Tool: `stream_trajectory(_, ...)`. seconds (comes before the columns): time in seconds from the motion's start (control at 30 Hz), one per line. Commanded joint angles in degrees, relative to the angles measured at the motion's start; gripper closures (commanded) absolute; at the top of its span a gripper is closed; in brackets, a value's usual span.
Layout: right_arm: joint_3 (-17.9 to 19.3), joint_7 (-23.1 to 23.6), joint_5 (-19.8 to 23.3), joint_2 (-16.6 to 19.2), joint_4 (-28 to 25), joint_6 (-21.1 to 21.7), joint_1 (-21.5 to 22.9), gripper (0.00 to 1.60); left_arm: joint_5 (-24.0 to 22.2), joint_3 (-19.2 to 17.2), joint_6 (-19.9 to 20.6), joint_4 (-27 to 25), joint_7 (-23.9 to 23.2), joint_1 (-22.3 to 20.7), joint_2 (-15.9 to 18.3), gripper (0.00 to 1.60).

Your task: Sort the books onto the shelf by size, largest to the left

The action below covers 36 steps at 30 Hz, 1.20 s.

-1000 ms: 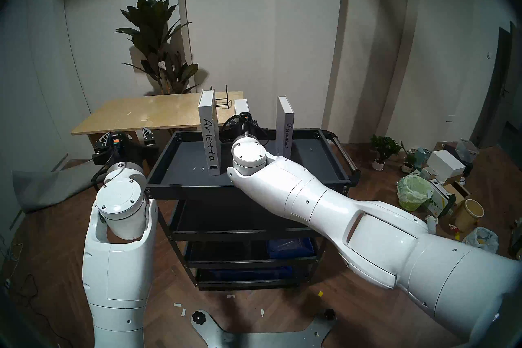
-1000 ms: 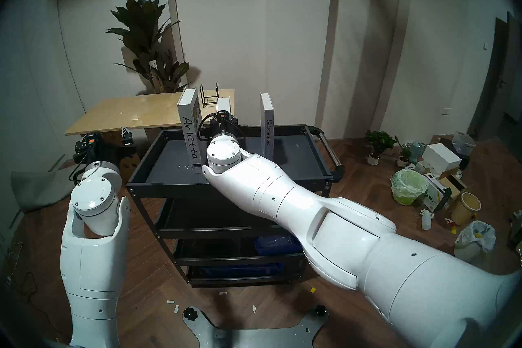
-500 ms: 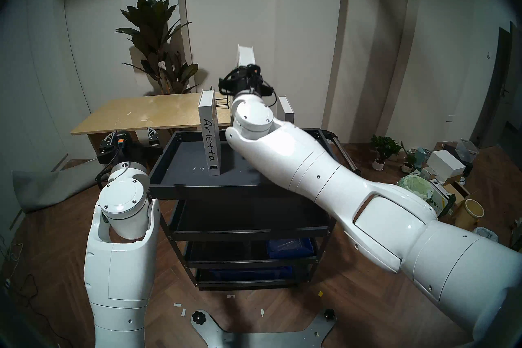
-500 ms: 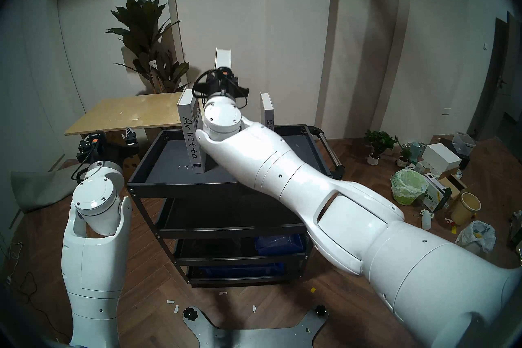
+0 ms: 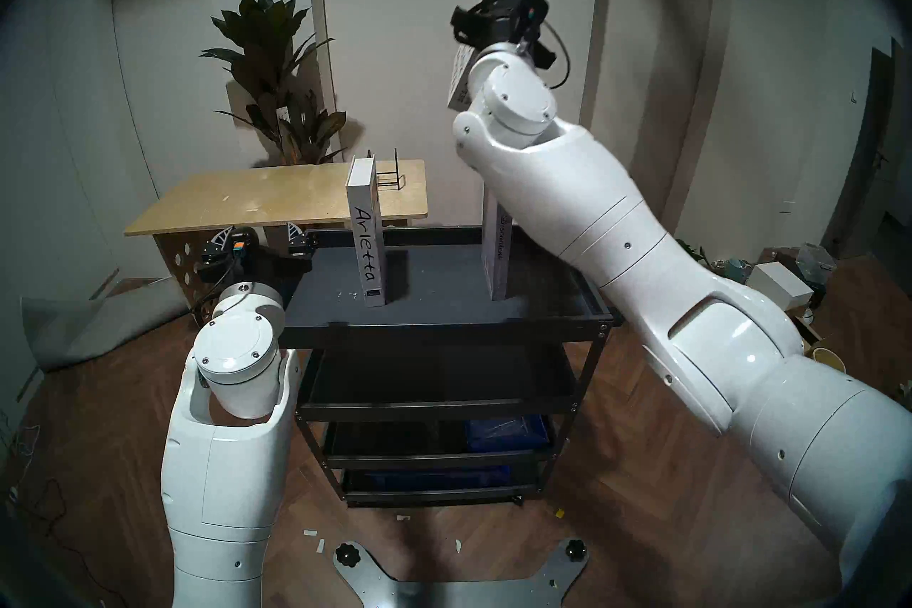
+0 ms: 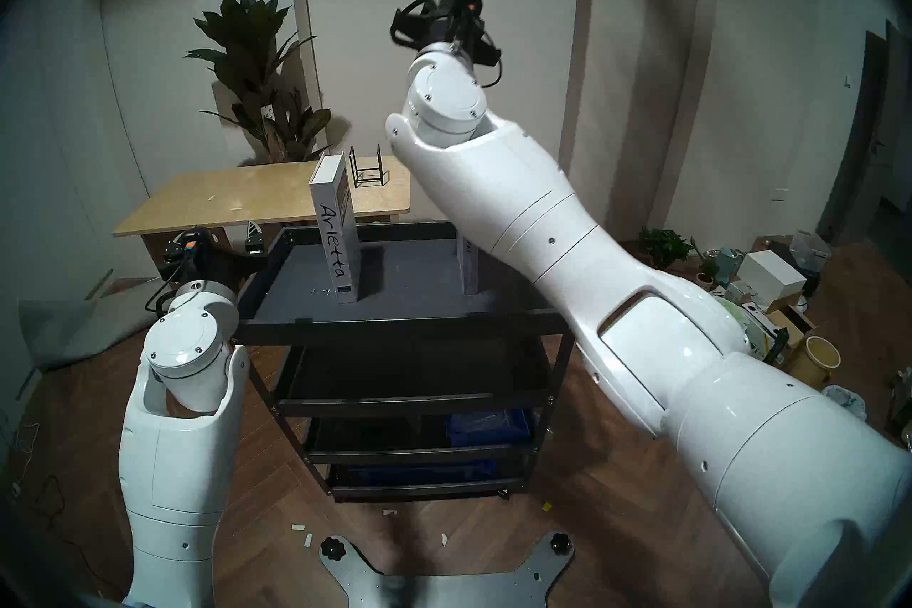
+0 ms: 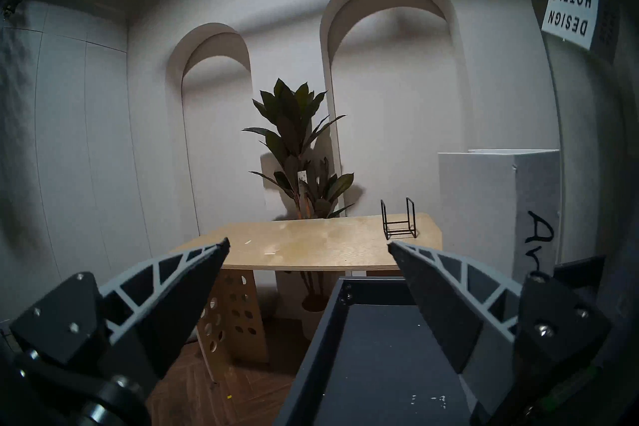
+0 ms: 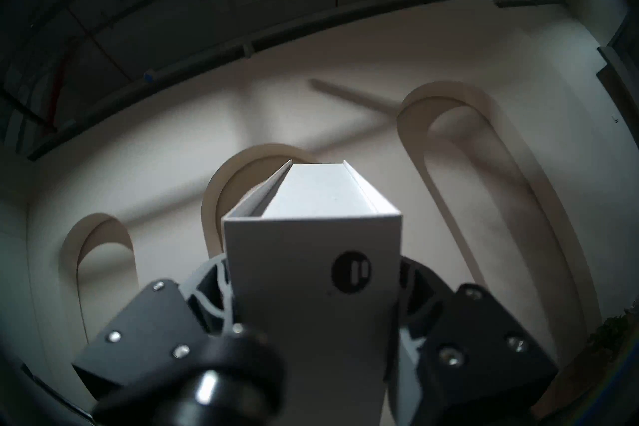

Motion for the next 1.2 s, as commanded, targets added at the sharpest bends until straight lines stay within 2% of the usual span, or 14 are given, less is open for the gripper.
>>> stream_trajectory(0.0,5.2,-1.5,0.9,6.5,-6.0,3.8,-1.0,1.6,0.4,1.8,-0.4,-0.8,-0.1,-1.5,-0.3,0.0)
stream_trajectory(0.07,5.6,-1.7,1.1,7.2,-6.5,4.6,-1.6,1.6,0.5,2.0,-0.4,-0.7,-0.1,-1.5,-0.4,0.0)
stream_trajectory(0.1,6.4,-2.2,2.1,9.2,-8.3,6.7,-3.2,1.6,0.6,2.4,-0.4,-0.7,-0.1,-1.6,-0.4,0.0)
stream_trajectory(0.2,7.2,-2.7,2.7,10.0,-9.2,8.4,-4.9,1.6,0.7,2.7,-0.4,-0.7,0.0,-1.6,-0.5,0.0)
stream_trajectory(0.3,7.7,-3.5,5.6,13.0,-12.1,12.8,-8.8,1.6,1.1,3.4,-0.4,-0.6,0.1,-1.5,-0.7,0.0)
stream_trajectory(0.57,8.4,-4.3,10.3,17.3,-16.1,19.8,-14.1,1.6,1.7,4.3,-0.3,-0.6,0.7,-1.6,-1.0,0.0)
stream_trajectory(0.63,8.9,-4.0,13.1,19.9,-19.2,24.1,-16.7,1.6,2.1,4.7,-0.3,-0.6,1.3,-1.6,-1.1,0.0)
stream_trajectory(0.67,9.1,-3.9,13.7,20.2,-19.6,24.5,-17.3,1.6,2.2,4.8,-0.3,-0.6,1.5,-1.7,-1.2,0.0)
stream_trajectory(0.8,9.5,-2.2,18.0,22.9,-22.5,29.0,-19.7,1.6,2.8,5.3,-0.3,-0.5,2.5,-1.8,-1.5,0.0)
stream_trajectory(0.83,9.5,-2.2,18.0,22.9,-22.5,29.0,-19.7,1.6,2.8,5.3,-0.3,-0.5,2.5,-1.8,-1.5,0.0)
stream_trajectory(1.0,10.3,2.6,24.1,27.8,-27.6,36.7,-23.2,1.6,3.8,5.6,-0.4,-0.7,4.5,-1.5,-2.1,0.0)
stream_trajectory(1.07,10.7,3.2,24.3,27.5,-27.4,36.8,-23.6,1.6,4.0,5.6,-0.4,-0.8,4.8,-1.4,-2.2,0.0)
stream_trajectory(1.1,10.6,4.8,25.6,29.4,-28.0,39.8,-23.6,1.6,4.2,5.5,-0.4,-0.9,5.5,-1.1,-2.3,0.0)
stream_trajectory(1.17,10.6,5.4,25.9,30.1,-28.3,40.9,-23.4,1.6,4.3,5.5,-0.4,-1.1,5.8,-0.9,-2.4,0.0)
